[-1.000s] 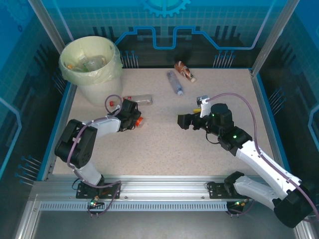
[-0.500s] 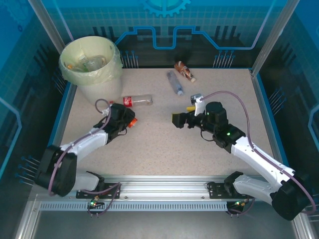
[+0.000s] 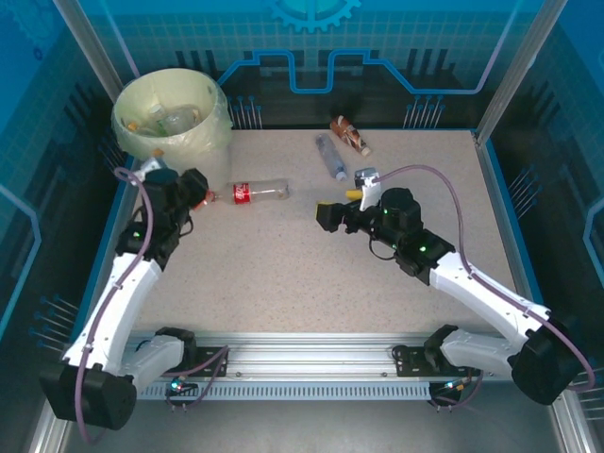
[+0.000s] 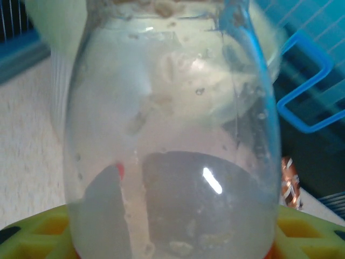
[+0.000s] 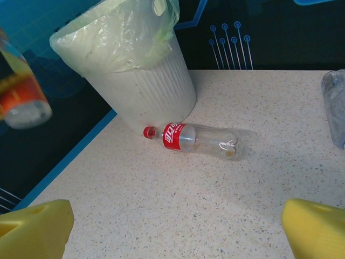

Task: Put the plastic bottles in the bin

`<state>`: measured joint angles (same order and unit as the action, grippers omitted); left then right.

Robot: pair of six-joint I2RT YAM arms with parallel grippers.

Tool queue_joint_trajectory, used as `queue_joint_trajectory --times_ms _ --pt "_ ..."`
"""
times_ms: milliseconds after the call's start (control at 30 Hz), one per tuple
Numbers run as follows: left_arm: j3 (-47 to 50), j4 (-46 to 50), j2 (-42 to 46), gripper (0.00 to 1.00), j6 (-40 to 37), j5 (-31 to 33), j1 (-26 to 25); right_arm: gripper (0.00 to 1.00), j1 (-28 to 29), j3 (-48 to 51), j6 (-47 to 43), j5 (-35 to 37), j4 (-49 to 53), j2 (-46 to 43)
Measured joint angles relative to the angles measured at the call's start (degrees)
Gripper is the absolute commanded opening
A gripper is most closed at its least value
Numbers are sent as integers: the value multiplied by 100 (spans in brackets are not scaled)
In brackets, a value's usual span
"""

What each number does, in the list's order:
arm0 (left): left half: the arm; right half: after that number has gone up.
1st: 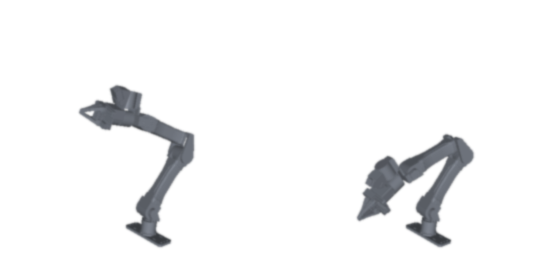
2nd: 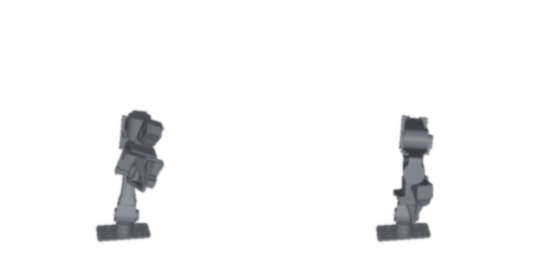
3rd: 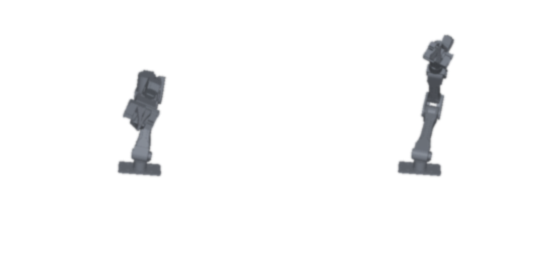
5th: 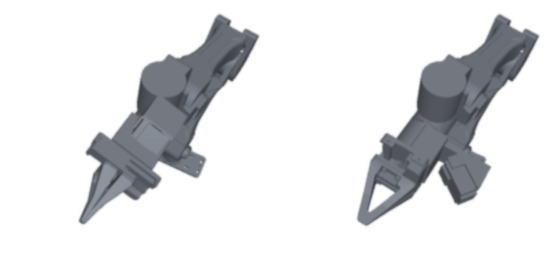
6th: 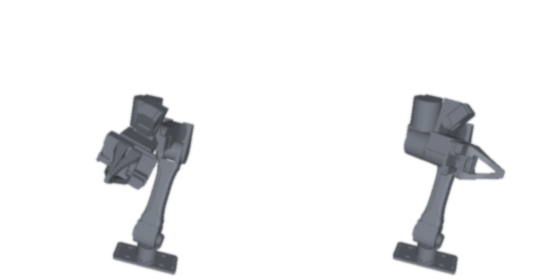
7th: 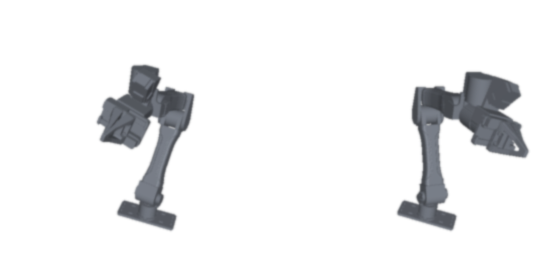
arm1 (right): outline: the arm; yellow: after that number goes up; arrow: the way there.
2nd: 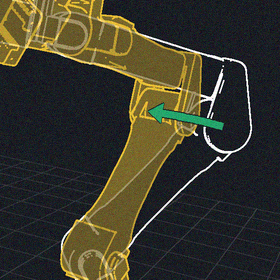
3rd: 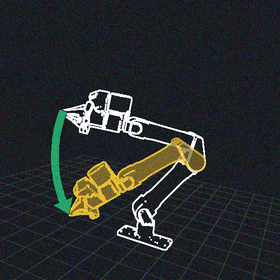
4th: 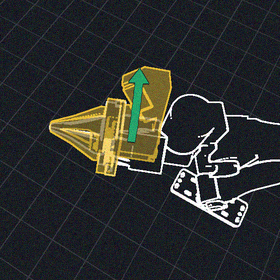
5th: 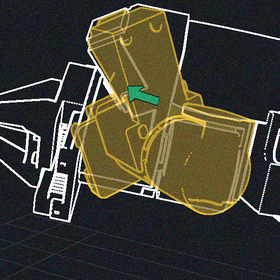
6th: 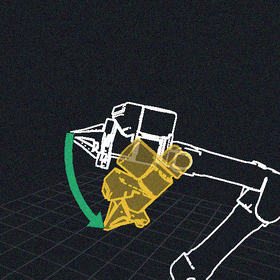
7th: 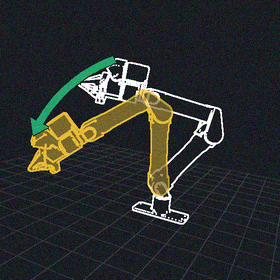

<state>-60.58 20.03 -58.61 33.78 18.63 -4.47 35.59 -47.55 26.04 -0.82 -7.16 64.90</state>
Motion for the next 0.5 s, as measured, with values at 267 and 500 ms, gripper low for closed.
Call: queue_joint_trajectory --times_ms 267,500 --pt "-1663 -260 -1121 54 -1272 334 323 100 70 -87 74 197 59 74" --pt "-3018 -404 -2597 54 -2223 433 553 100 79 -90 116 409 273 52"
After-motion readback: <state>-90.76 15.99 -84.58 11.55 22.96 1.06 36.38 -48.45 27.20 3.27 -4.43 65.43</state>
